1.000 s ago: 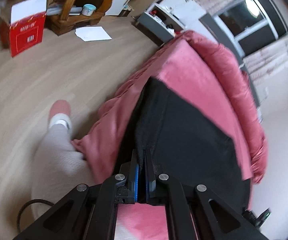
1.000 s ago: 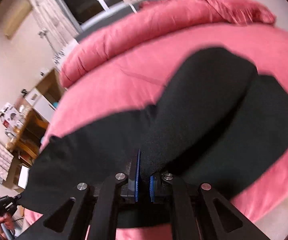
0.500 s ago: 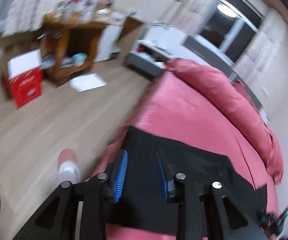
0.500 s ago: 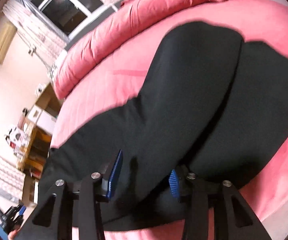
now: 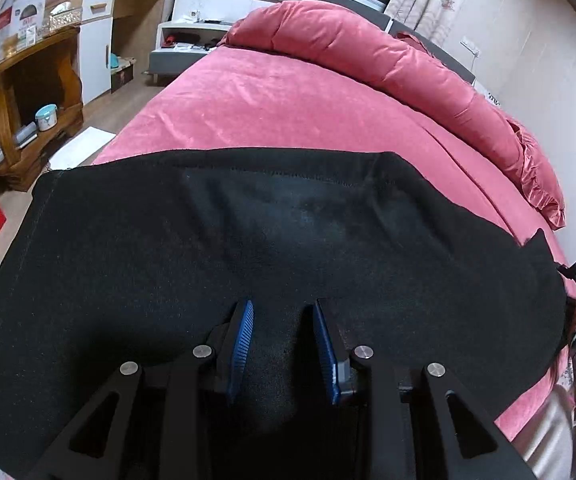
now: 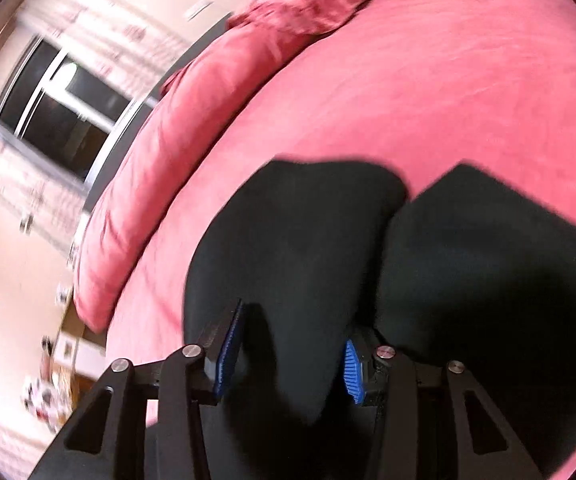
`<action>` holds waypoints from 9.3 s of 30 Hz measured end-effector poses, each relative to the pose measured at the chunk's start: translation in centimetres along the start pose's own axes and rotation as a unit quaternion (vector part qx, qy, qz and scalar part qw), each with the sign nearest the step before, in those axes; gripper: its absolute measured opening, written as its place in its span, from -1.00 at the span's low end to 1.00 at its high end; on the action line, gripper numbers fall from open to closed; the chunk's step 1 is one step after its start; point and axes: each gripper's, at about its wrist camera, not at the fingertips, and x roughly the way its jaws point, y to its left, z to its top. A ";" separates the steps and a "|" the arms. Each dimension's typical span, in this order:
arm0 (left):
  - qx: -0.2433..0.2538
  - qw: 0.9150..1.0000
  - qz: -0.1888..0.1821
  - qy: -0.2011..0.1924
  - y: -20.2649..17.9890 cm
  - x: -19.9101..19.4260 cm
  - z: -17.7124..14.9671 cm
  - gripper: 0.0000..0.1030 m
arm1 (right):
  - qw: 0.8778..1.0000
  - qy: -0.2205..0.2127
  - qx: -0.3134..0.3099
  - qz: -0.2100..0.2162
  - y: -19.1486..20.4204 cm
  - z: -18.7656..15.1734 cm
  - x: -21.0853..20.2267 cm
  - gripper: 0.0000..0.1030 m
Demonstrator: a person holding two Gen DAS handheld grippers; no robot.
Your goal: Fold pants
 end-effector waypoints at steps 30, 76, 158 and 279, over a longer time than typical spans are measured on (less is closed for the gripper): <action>-0.007 0.999 -0.033 -0.013 0.3 -1.4 -1.1 -0.37 | 0.999 -0.024 0.021 -0.034 -7.8 -1.8 -9.4 -0.88; -0.052 0.996 -0.005 -0.070 3.3 -2.7 -0.1 -0.28 | 0.948 0.083 -0.301 -0.066 11.2 -12.4 0.7 -0.49; -0.031 0.998 -0.021 -0.057 1.9 -2.9 -0.5 -0.01 | 0.994 -0.049 0.094 -0.026 -9.9 -3.5 -8.4 -0.08; 0.142 0.985 -0.098 0.017 -17.4 2.0 2.1 -0.45 | 0.912 0.087 -0.401 -0.025 17.4 -17.9 3.5 -0.25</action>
